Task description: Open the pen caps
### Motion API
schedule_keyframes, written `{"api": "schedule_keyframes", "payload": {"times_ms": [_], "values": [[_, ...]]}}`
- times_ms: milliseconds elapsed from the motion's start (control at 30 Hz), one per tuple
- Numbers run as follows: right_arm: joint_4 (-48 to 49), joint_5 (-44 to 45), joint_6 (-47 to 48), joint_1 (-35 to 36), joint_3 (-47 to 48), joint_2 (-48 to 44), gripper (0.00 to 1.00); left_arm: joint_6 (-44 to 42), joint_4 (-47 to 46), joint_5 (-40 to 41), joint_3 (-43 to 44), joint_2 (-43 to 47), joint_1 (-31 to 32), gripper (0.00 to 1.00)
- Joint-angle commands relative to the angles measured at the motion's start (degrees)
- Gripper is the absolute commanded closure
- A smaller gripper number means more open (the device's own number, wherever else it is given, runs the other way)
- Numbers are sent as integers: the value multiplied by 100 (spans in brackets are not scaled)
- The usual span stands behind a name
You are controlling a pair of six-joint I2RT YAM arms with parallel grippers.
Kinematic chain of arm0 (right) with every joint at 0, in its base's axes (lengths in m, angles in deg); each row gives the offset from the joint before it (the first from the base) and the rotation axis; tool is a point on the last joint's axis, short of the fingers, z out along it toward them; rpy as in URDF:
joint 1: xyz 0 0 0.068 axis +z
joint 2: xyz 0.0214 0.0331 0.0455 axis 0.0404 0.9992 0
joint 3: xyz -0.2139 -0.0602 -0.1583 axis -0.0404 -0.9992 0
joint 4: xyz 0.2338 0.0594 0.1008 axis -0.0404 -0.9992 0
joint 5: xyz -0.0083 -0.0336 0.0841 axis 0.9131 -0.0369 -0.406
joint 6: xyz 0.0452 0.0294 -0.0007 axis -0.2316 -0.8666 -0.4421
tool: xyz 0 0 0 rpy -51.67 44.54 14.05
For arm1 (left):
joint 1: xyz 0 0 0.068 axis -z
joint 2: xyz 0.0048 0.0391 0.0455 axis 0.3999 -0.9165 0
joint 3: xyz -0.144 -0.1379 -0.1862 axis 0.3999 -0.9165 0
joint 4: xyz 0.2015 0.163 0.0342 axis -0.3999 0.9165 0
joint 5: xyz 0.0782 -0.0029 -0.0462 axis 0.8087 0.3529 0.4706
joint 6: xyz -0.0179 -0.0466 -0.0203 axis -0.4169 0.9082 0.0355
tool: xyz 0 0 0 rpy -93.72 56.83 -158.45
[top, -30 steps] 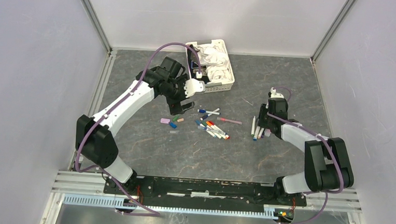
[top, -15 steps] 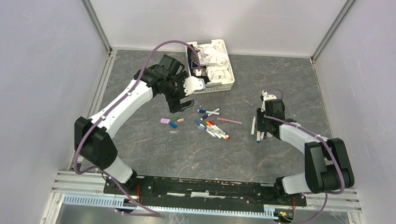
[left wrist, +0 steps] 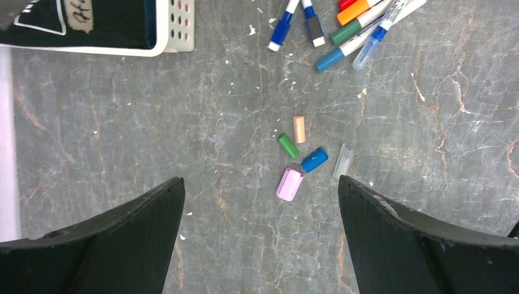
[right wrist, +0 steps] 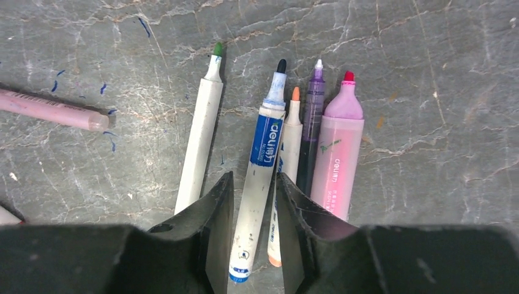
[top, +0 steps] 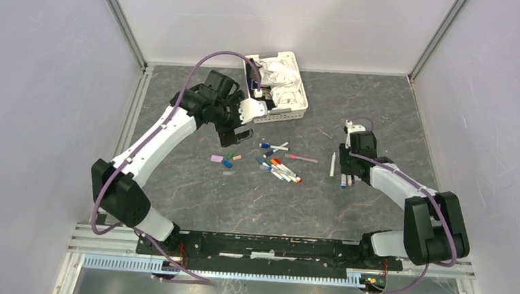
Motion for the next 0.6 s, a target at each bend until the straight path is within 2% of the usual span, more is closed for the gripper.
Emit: {"api": "schedule_keyframes", "payload": {"times_ms": [0, 67, 167, 233, 267, 300, 367, 400, 467, 500, 567], "values": [[-63, -43, 157, 81, 374, -407, 61, 236, -197, 286, 268, 440, -37, 0], [-42, -143, 307, 272, 648, -510, 56, 310, -395, 584, 278, 563, -47, 0], [250, -278, 621, 663, 993, -675, 42, 617, -922, 1109, 163, 823, -120, 0], [912, -551, 609, 709, 877, -872, 28, 867, -1353, 1358, -125, 1038, -217, 0], [1510, -549, 463, 705, 751, -930, 18, 906, -1490, 1399, -272, 1120, -246, 0], [1787, -492, 169, 700, 678, -962, 2, 837, -1503, 1368, -417, 1163, -256, 0], [2194, -362, -395, 637, 534, -925, 2, 852, -1300, 1248, -387, 1142, -264, 0], [2544, -633, -616, 604, 369, -863, 2, 870, -1153, 1164, -351, 1129, -267, 0], [3099, -1478, -413, 561, 287, -580, 2, 875, -1037, 999, -338, 1152, -263, 0], [2973, -1786, -285, 587, 478, -381, 2, 906, -1035, 934, -347, 1191, -267, 0], [2224, -1662, 218, 840, 1139, 111, 2, 993, -1024, 831, -356, 1266, -263, 0]]}}
